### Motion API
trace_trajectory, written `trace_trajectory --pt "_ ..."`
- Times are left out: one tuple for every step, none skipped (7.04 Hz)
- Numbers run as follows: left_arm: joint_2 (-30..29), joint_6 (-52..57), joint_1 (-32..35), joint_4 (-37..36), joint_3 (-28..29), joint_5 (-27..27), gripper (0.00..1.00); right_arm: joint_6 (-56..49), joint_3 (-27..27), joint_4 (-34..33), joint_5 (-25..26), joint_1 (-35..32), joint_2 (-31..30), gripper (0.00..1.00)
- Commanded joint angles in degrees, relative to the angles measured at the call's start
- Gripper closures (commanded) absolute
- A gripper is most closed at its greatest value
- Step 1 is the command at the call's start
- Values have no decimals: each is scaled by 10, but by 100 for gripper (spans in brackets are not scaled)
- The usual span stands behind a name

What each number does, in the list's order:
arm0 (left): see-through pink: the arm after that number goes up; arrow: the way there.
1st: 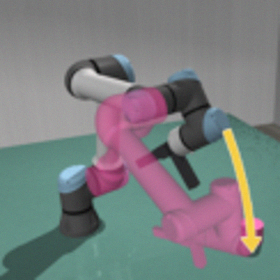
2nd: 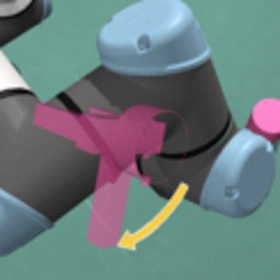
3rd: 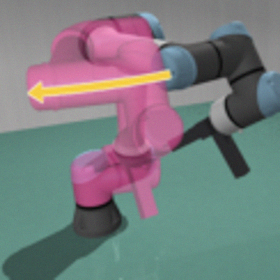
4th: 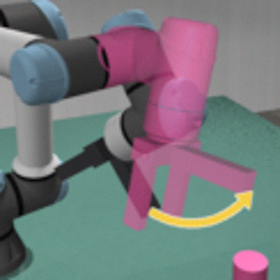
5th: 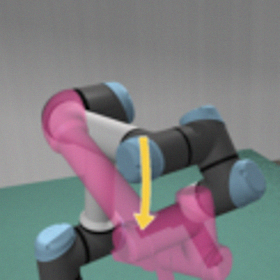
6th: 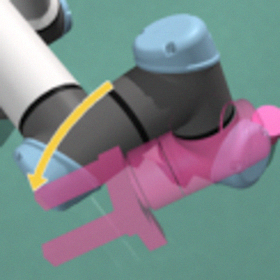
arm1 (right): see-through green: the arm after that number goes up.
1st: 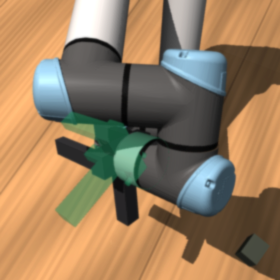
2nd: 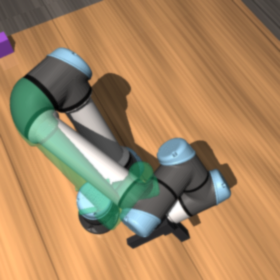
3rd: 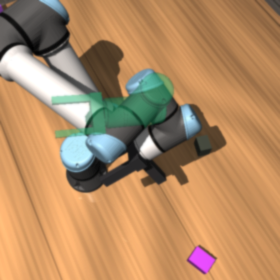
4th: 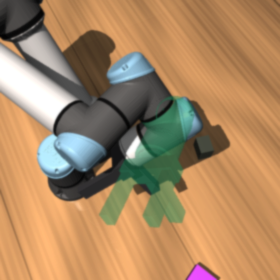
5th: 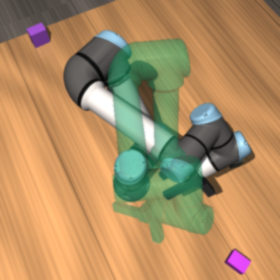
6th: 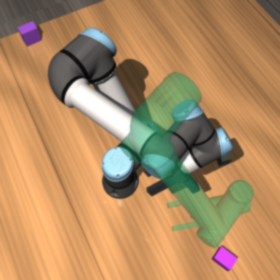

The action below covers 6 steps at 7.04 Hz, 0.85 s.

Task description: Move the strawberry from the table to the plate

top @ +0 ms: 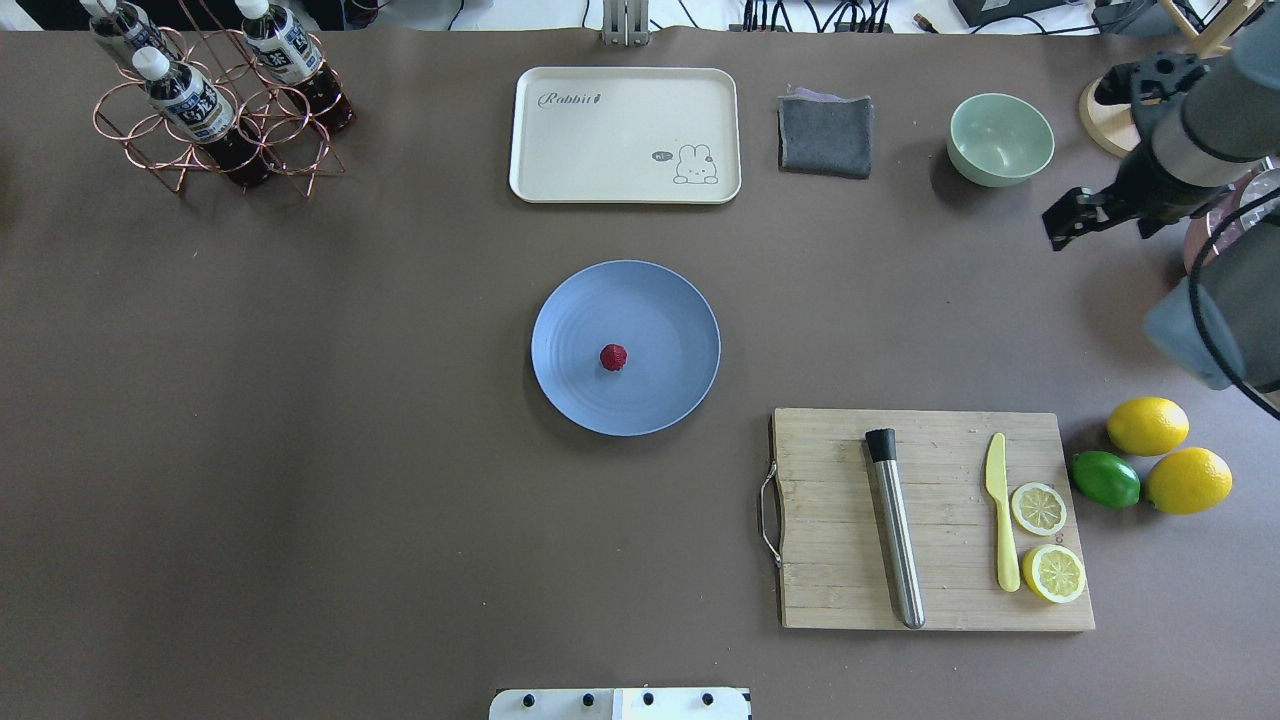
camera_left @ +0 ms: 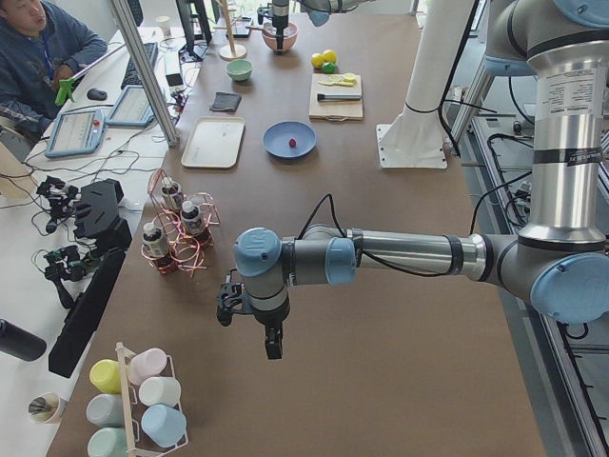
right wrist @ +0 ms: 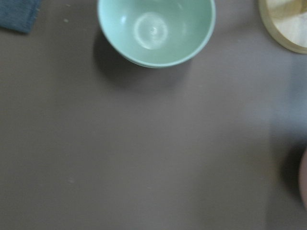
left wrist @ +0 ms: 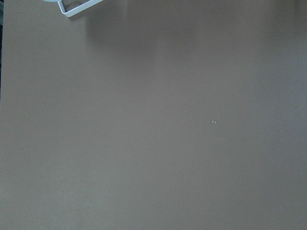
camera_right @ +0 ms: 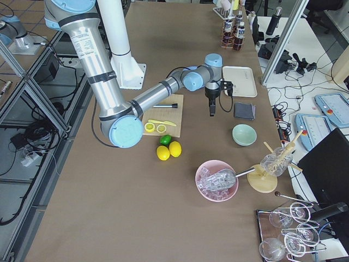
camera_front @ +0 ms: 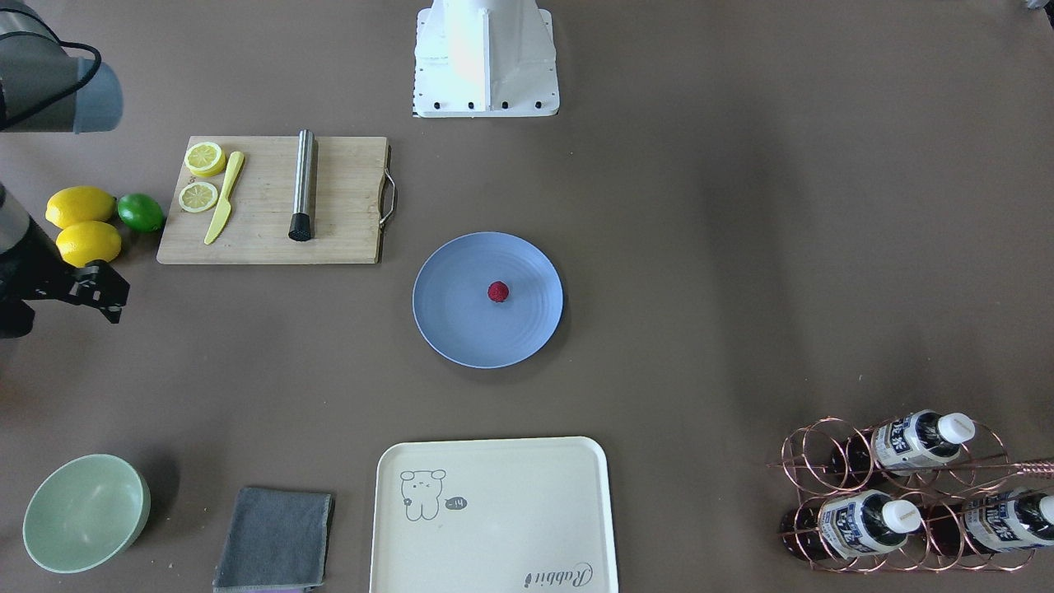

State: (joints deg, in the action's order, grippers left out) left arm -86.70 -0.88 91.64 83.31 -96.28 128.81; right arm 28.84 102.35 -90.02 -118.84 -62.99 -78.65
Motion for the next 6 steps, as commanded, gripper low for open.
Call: trace_trajectory --pt "0 0 0 0 0 0 0 -178 1 1 -48 -106 -84 0" --pt "-1 0 0 0 -2 0 0 -222 1 2 -78 -150 -118 0" --pt "-1 0 0 0 -3 0 0 -262 2 2 -89 -189 -148 0" --pt "-2 0 0 0 -4 -1 0 -280 1 2 -88 -216 -172 0" --pt "-1 0 0 0 -5 0 0 -280 3 5 -84 -231 -192 0" --pt "0 0 0 1 -7 2 0 -276 3 5 -85 -243 -200 0"
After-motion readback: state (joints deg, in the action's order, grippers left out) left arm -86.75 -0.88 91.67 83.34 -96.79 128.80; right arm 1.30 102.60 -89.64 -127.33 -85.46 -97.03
